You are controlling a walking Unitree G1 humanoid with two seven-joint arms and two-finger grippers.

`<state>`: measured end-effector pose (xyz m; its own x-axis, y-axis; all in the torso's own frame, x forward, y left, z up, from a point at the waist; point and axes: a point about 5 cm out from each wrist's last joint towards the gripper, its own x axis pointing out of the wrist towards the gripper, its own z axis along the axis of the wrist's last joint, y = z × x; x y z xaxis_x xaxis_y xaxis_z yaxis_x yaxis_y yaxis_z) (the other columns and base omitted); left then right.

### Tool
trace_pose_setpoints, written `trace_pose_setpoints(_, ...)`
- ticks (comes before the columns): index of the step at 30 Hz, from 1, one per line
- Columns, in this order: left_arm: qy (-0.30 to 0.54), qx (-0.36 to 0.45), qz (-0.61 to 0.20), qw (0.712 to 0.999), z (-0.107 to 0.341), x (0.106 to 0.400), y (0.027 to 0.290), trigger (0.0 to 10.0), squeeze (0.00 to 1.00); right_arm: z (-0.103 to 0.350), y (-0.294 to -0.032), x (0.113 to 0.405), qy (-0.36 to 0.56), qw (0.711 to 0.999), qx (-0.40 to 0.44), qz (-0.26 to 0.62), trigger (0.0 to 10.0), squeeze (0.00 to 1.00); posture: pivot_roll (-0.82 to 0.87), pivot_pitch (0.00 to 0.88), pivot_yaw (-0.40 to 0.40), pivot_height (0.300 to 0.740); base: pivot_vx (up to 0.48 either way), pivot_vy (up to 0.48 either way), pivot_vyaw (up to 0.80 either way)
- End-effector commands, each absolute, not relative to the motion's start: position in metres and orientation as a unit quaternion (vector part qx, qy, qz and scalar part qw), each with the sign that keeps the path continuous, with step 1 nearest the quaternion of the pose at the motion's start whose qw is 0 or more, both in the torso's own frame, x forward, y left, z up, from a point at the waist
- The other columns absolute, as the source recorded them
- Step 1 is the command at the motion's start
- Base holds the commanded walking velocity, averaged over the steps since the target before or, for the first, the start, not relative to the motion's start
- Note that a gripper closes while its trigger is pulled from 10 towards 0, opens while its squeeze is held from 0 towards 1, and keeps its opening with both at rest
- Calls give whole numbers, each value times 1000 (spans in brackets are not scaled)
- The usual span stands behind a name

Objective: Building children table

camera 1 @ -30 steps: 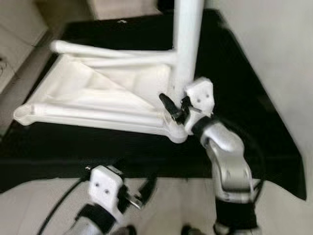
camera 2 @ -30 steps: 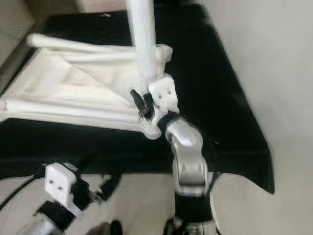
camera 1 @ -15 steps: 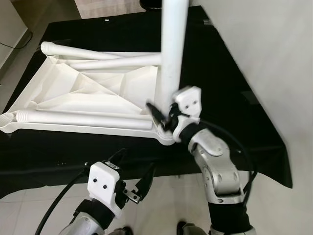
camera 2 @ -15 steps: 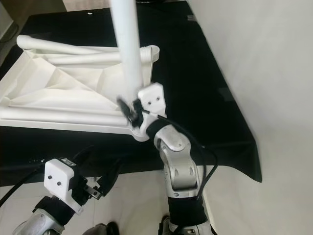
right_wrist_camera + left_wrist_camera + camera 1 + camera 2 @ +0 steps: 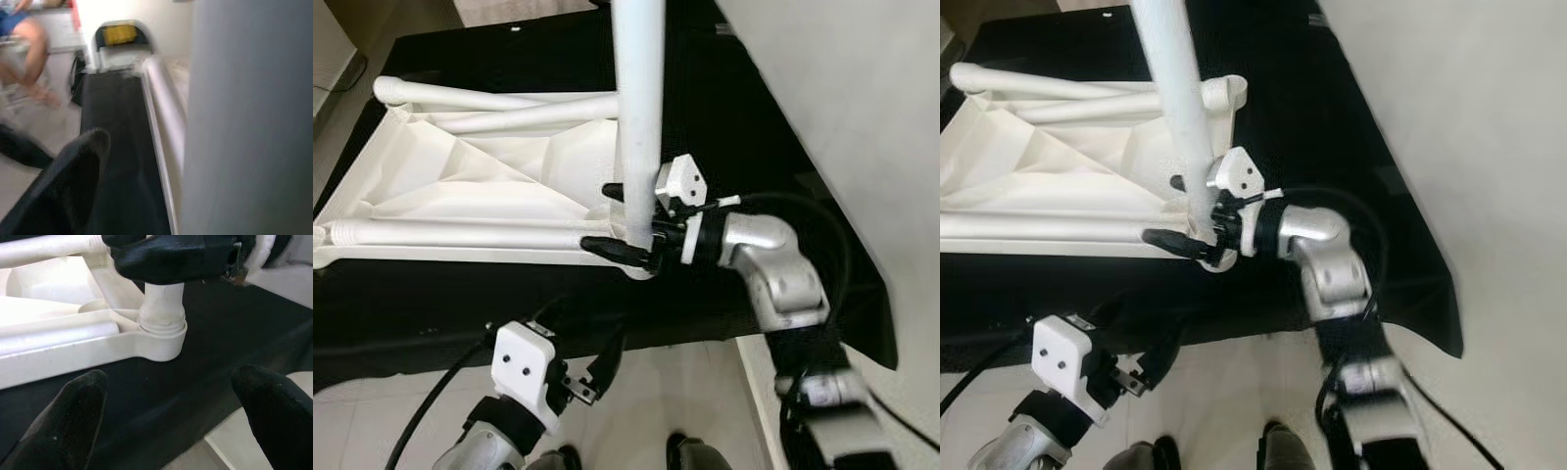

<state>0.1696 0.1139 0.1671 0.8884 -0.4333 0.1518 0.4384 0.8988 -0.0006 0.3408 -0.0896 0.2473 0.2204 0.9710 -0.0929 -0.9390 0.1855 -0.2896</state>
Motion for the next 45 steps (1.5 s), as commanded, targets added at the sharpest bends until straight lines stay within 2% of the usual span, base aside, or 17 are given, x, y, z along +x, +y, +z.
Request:
trace_pose_setpoints(1,-73,-15,-225,972,167,166,113,10000,0,243,-83,341,-46,740,-153,654,10000,0,81,261,32,740,0,0,0)
trace_pose_setpoints(10,-71,-16,-226,971,169,161,112,10000,0,250,-85,356,-5,689,-131,713,10000,0,102,274,28,740,0,0,0)
trace_pose_setpoints(14,-71,-16,-225,972,169,161,111,10000,0,250,-85,358,-2,689,-125,714,9725,0,103,275,28,740,0,0,0)
trace_pose_setpoints(15,-71,-16,-225,972,169,161,111,10000,0,251,-86,361,-4,689,-121,715,1255,0,106,279,26,740,0,0,0)
trace_pose_setpoints(16,-71,-16,-225,972,169,161,111,10000,0,251,-86,361,-4,689,-121,715,1255,0,106,279,26,740,0,0,0)
trace_pose_setpoints(17,-71,-16,-225,972,170,160,111,10000,0,252,-87,363,-4,690,-119,714,0,0,107,282,25,740,0,0,0)
trace_pose_setpoints(28,-70,-18,-226,971,170,161,111,10000,0,253,-100,369,-8,694,-123,709,0,0,63,285,24,740,0,0,0)
trace_pose_setpoints(32,-69,-19,-227,971,169,161,111,10000,0,249,-108,369,-33,730,-126,670,0,0,51,285,29,740,0,0,0)
trace_pose_setpoints(33,-69,-19,-227,971,169,162,111,10000,0,245,-111,367,-37,752,-123,647,0,0,49,285,27,740,0,0,0)
trace_pose_setpoints(34,-69,-19,-227,971,169,162,111,10000,0,245,-111,367,-37,752,-123,647,0,0,49,285,27,740,0,0,0)
trace_pose_setpoints(35,-69,-19,-228,971,169,162,111,10000,0,240,-113,368,-32,778,-116,616,0,0,49,285,27,740,0,0,0)
trace_pose_setpoints(36,-69,-19,-228,971,169,162,112,10000,0,226,-110,364,-29,853,-81,515,0,0,44,289,27,740,0,0,0)
trace_pose_setpoints(38,-69,-19,-228,971,169,162,112,10000,0,226,-110,364,-29,853,-81,515,0,0,44,289,27,740,0,0,0)
trace_pose_setpoints(39,-69,-18,-228,971,169,163,114,10000,0,213,-104,359,-24,921,-41,387,0,0,39,291,32,740,0,0,0)
trace_pose_setpoints(40,-69,-18,-228,971,169,163,114,10000,0,213,-104,359,-24,921,-41,387,0,0,39,291,32,740,0,0,0)
trace_pose_setpoints(41,-69,-17,-228,971,169,164,115,10000,0,196,-92,334,-23,951,-13,307,0,0,26,292,40,740,0,0,0)
trace_pose_setpoints(45,-69,-15,-232,970,168,168,115,10000,0,181,-74,298,-21,972,-1,233,0,0,20,272,45,740,0,0,0)
